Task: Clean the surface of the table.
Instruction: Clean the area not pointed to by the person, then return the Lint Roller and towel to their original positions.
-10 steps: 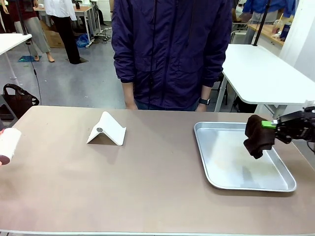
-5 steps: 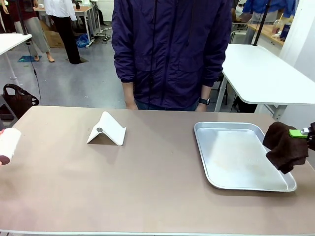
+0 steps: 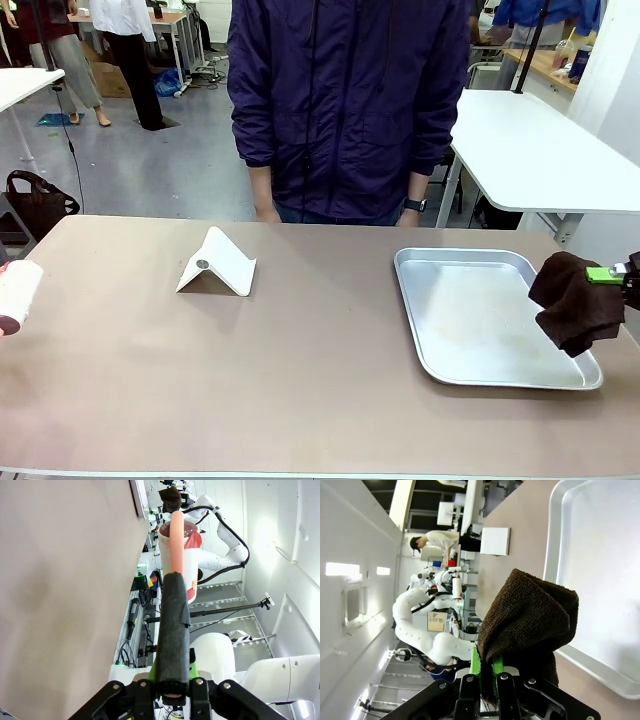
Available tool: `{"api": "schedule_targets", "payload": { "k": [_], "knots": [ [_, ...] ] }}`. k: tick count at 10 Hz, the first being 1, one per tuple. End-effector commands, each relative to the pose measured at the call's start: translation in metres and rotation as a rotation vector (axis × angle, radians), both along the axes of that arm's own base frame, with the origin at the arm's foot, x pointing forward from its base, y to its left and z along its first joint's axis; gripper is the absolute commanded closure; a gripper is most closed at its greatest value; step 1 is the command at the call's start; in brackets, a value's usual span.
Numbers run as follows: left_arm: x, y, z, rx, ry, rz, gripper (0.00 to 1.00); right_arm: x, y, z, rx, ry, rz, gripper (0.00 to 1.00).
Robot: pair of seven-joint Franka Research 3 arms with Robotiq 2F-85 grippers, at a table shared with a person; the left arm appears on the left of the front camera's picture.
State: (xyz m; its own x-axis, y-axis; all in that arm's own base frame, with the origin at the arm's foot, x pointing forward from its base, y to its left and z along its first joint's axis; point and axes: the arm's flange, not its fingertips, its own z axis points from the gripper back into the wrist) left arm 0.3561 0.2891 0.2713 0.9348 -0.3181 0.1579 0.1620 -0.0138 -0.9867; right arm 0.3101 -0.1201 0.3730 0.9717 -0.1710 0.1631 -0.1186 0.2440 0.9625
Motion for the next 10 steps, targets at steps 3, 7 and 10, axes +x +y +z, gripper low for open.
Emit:
{"api": "schedule_targets", "payload": {
  "k": [3,7,10],
  "knots": [
    [-0.0024,-0.0013,0.0041,-0.014,-0.01,0.009,0.78,0.0023,0.001,0.0027,0.013,-0.01,-0.01,0.89],
    [-0.0024,-0.0013,0.0041,-0.014,-0.01,0.009,0.78,0.0023,0.001,0.0027,0.013,-0.01,-0.01,0.89],
    [-0.0024,-0.0013,0.0041,-0.014,-0.01,0.009,0.78,0.0023,0.001,0.0027,0.013,-0.01,-0.01,0.89]
  ]
}}
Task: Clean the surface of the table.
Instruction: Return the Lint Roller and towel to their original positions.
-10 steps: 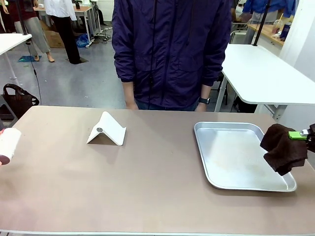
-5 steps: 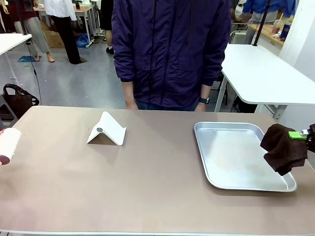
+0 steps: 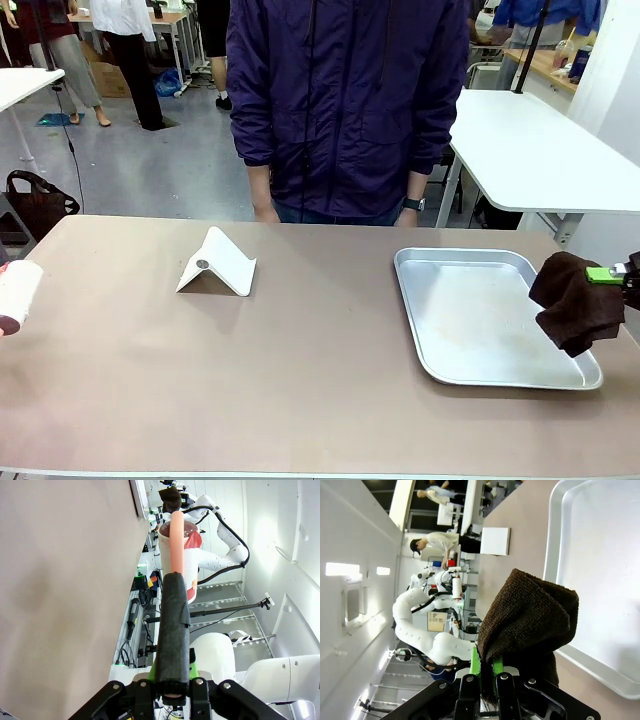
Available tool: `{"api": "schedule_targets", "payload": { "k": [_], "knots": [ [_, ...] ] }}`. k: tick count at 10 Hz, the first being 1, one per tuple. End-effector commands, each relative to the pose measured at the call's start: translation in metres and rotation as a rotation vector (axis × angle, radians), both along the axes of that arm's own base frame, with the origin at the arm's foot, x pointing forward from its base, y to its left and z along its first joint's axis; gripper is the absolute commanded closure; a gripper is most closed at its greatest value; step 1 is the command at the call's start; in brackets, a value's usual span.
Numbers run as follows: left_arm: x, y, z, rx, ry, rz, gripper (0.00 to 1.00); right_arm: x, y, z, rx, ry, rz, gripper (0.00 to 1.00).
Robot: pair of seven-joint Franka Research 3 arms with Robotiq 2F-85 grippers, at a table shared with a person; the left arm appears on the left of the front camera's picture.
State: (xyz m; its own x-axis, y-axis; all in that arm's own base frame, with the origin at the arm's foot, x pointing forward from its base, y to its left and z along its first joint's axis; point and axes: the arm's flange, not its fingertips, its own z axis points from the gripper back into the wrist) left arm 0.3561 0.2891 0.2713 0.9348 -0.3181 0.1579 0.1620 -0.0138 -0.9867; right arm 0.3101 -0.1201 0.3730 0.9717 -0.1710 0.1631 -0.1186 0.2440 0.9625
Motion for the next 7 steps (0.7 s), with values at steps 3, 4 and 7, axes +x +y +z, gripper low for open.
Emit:
{"api": "schedule_targets", "payload": {
  "k": [3,4,7],
  "knots": [
    [-0.0024,-0.0013,0.0041,-0.014,-0.01,0.009,0.78,0.0023,0.001,0.0027,0.013,-0.01,-0.01,0.89],
    [-0.0024,-0.0013,0.0041,-0.014,-0.01,0.009,0.78,0.0023,0.001,0.0027,0.013,-0.01,-0.01,0.89],
    [0.0,0.0,0.0,0.0,0.0,0.0,0.78,0.0,0.0,0.0,0.0,0.0,0.0,0.89]
  ]
}}
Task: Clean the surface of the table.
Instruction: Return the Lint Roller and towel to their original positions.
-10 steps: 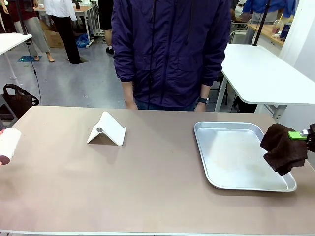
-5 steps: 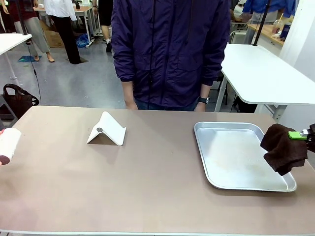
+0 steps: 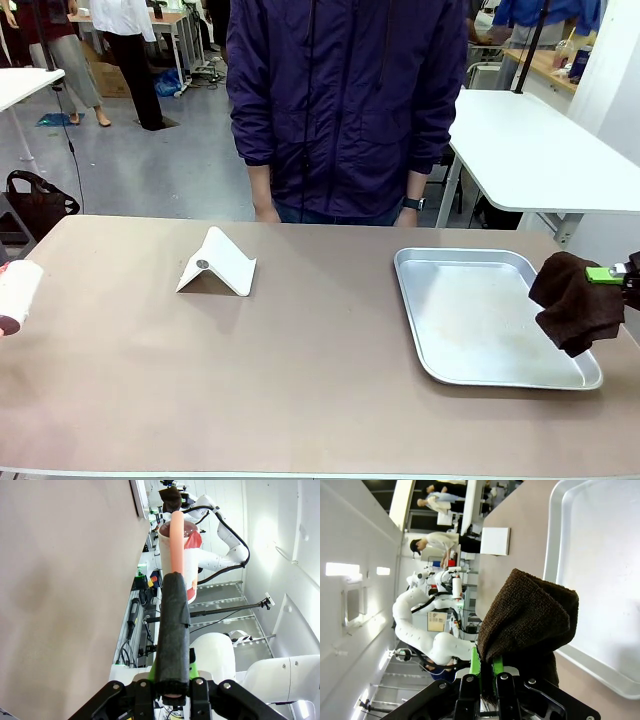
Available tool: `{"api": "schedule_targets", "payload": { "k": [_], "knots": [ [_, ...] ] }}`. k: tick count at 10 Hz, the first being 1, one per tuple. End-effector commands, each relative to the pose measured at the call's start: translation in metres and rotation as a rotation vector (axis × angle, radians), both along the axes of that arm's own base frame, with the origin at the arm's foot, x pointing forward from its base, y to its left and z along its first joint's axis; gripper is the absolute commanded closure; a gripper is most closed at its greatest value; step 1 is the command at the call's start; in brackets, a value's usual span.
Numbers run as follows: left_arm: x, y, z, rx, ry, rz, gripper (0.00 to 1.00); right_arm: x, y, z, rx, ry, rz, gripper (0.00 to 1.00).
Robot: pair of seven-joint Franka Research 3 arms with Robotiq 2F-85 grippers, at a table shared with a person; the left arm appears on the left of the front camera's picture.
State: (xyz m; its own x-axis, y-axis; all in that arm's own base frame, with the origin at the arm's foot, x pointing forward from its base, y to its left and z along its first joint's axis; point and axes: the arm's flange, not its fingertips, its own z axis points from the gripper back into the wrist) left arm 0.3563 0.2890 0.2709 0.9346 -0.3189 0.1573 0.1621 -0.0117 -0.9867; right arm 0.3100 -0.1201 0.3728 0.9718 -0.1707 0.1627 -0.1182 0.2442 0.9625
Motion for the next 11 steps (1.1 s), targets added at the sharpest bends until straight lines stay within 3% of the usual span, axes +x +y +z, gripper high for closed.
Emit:
{"api": "schedule_targets", "payload": {
  "k": [1,4,6,8,11],
  "knots": [
    [-0.004,-0.014,0.015,0.017,-0.032,-0.005,0.78,0.003,0.018,0.01,-0.018,-0.014,-0.004,0.89],
    [-0.001,-0.076,0.071,0.101,-0.099,-0.046,0.78,0.014,0.082,0.04,-0.081,-0.073,0.066,0.89],
    [0.001,-0.132,0.104,0.162,-0.099,-0.065,0.78,0.02,0.134,0.061,-0.073,-0.109,0.079,0.89],
    [-0.002,-0.191,0.125,0.185,-0.062,-0.012,0.78,0.024,0.193,0.073,-0.082,-0.15,0.081,0.89],
    [0.015,-0.263,0.142,0.322,-0.11,0.006,0.78,0.039,0.278,0.058,-0.162,-0.147,0.157,0.89]
  ]
}}
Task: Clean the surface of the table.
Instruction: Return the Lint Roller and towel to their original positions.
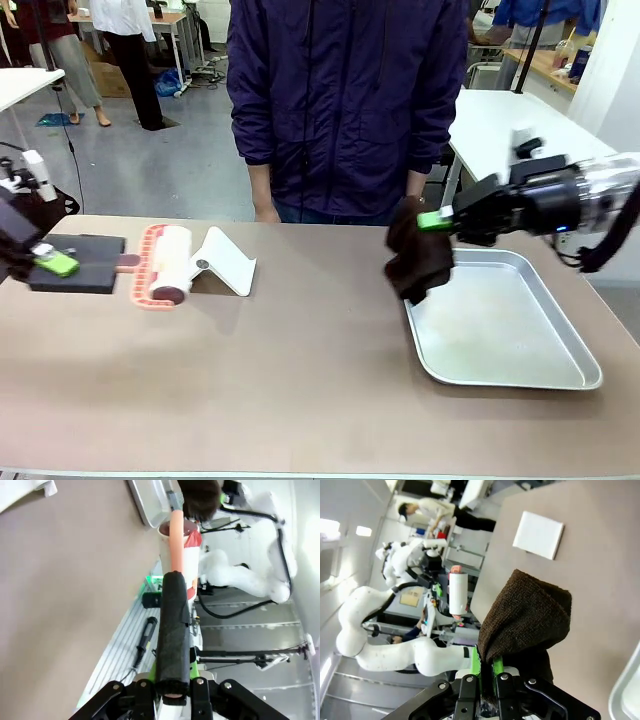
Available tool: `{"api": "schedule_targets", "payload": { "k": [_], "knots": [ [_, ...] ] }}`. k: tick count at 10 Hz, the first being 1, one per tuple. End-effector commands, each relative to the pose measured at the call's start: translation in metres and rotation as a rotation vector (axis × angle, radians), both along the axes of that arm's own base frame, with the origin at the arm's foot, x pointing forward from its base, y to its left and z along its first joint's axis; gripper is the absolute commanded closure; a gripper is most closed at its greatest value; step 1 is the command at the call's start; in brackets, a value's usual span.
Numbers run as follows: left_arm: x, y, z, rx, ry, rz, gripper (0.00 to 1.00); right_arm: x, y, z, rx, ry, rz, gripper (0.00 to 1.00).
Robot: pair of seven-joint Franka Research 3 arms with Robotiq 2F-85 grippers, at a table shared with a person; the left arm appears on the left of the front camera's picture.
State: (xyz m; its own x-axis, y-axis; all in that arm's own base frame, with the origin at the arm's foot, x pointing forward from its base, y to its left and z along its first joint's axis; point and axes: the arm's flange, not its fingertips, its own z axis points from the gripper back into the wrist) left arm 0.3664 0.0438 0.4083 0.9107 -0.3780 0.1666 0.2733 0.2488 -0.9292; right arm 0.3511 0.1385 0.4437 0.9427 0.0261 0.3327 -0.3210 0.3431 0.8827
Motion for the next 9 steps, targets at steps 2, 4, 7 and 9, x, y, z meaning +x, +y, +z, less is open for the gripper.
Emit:
{"api": "schedule_targets", "payload": {
  "k": [2,4,7,9],
  "knots": [
    [0.039,-0.052,0.009,0.129,0.0,0.054,0.78,0.016,0.055,-0.037,-0.059,0.001,-0.023,0.89],
    [0.075,-0.088,0.009,0.213,0.009,0.102,0.78,0.035,0.075,-0.06,-0.07,-0.003,-0.018,0.89],
    [0.059,-0.079,0.008,0.191,-0.02,0.071,0.78,0.025,0.066,-0.063,-0.102,0.041,-0.012,0.89],
    [0.059,-0.079,0.008,0.191,-0.02,0.071,0.78,0.025,0.066,-0.063,-0.102,0.041,-0.012,0.89]
  ]
}}
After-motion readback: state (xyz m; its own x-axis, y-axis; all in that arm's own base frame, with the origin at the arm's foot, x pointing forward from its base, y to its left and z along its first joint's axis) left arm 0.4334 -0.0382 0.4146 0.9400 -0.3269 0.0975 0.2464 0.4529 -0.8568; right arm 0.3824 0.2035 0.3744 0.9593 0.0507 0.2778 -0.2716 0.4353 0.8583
